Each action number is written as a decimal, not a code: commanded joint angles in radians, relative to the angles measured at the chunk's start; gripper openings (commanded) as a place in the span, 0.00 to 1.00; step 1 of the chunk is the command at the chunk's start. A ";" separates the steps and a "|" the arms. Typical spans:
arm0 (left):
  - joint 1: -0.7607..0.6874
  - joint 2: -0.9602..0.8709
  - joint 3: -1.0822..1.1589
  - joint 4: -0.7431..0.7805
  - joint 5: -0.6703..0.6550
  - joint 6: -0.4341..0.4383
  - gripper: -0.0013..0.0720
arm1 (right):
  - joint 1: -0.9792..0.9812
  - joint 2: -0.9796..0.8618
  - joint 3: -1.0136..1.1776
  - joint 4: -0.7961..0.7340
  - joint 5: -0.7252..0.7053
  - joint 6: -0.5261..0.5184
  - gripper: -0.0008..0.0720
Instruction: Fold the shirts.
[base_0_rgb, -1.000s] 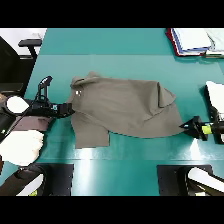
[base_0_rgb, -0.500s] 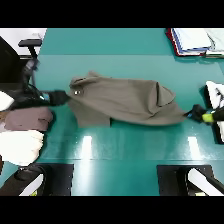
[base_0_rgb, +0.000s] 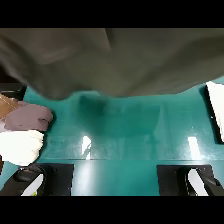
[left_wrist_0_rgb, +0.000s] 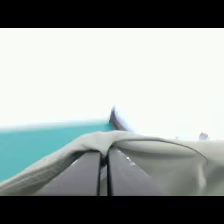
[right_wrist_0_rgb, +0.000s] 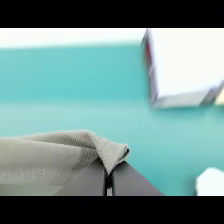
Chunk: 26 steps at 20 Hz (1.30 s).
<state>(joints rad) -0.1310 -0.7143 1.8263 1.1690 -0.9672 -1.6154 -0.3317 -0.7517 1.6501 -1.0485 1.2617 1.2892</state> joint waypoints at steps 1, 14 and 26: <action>0.001 0.003 0.226 0.011 -0.025 -0.002 0.05 | 0.002 0.023 0.244 -0.128 0.076 0.037 0.03; 0.001 -0.226 -0.254 0.151 -0.305 -0.032 0.05 | 0.071 -0.345 0.037 -0.108 0.319 0.145 0.03; 0.001 -0.801 -0.385 0.113 0.246 0.084 0.05 | 0.261 -0.994 0.199 -0.227 0.139 0.142 0.03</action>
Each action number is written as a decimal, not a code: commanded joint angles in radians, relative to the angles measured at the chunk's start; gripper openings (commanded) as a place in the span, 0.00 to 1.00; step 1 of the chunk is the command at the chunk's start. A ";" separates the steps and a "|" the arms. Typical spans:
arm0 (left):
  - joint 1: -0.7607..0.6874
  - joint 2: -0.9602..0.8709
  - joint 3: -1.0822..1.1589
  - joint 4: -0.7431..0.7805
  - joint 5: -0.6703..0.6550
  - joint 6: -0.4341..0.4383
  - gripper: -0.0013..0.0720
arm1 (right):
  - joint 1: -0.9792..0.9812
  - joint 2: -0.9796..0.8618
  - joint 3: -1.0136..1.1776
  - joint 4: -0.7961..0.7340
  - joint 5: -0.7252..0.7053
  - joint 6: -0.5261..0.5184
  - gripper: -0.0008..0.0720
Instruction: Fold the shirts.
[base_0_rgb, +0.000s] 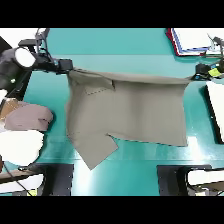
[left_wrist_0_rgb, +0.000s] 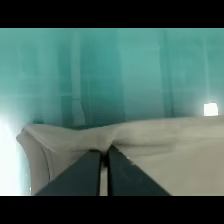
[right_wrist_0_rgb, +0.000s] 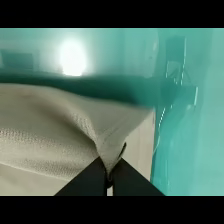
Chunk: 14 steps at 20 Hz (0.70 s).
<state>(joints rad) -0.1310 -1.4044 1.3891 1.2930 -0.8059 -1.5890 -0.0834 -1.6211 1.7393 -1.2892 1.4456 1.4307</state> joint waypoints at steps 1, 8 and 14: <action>0.001 -0.133 0.090 -0.010 0.073 0.085 0.05 | 0.011 -0.144 0.146 0.015 -0.049 0.000 0.03; 0.001 -0.148 0.122 0.013 -0.270 0.176 0.05 | 0.012 -0.092 0.089 0.011 0.013 -0.019 0.03; 0.001 -0.148 -0.081 0.005 -0.256 0.119 0.05 | 0.013 0.023 -0.249 0.014 -0.071 -0.019 0.03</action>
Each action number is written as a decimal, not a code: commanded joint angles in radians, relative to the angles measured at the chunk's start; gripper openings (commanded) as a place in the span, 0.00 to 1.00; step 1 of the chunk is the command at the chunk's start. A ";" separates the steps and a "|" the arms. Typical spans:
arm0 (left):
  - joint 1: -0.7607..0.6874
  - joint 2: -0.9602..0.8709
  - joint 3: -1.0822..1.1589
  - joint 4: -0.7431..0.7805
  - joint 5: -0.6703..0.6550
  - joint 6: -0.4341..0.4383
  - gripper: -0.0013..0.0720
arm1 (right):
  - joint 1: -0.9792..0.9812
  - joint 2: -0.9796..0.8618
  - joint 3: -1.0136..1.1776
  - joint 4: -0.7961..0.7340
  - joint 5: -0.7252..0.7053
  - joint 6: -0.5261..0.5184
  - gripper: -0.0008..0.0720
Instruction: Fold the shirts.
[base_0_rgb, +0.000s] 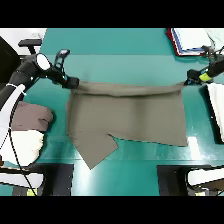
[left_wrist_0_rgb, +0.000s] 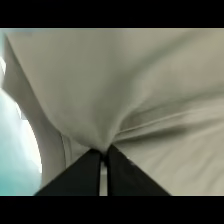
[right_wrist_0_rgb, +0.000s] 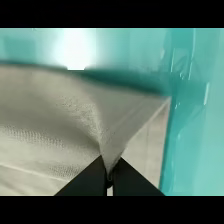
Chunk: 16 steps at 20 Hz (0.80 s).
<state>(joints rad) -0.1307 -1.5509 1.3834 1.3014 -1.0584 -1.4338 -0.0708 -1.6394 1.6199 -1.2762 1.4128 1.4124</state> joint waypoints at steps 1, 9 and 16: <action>0.000 -0.001 -0.088 -0.003 0.004 -0.035 0.06 | 0.001 0.049 -0.163 0.005 -0.050 0.000 0.04; 0.000 0.167 -0.146 0.009 -0.170 -0.037 0.58 | -0.057 0.197 -0.198 0.124 0.066 -0.015 0.50; 0.000 0.697 -0.743 -0.019 -0.172 -0.270 0.58 | -0.059 0.418 -0.198 0.125 0.037 -0.019 0.50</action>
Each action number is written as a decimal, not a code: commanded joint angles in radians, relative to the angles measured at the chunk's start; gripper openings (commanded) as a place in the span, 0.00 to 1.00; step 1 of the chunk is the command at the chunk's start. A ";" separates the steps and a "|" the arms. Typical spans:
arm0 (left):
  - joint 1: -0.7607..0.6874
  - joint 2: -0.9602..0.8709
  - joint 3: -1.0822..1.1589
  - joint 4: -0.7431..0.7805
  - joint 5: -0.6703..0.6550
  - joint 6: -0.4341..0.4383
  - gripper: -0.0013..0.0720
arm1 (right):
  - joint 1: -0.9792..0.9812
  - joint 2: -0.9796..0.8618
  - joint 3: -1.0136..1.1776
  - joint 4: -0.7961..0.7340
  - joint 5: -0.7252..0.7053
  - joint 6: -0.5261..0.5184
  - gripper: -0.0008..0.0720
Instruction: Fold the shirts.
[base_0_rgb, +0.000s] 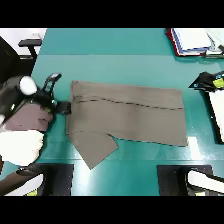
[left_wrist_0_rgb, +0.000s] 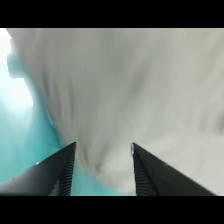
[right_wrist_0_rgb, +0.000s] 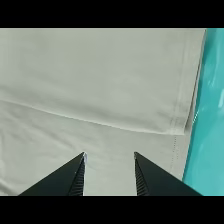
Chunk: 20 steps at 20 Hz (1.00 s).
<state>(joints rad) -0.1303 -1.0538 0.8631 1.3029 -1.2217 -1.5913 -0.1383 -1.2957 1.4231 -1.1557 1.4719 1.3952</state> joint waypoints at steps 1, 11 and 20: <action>0.000 0.262 -0.292 -0.043 -0.008 -0.148 0.58 | 0.018 0.087 -0.001 0.005 -0.030 -0.002 0.50; 0.000 0.408 -0.591 -0.279 0.206 -0.190 0.58 | 0.104 0.097 -0.001 0.012 -0.029 -0.002 0.50; 0.000 0.408 -0.623 -0.421 0.329 -0.127 0.38 | 0.104 0.097 -0.001 0.013 -0.028 -0.001 0.50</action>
<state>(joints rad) -0.1303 -0.6472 0.2447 0.9298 -0.9226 -1.7428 -0.0357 -1.1995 1.4223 -1.1439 1.4429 1.3930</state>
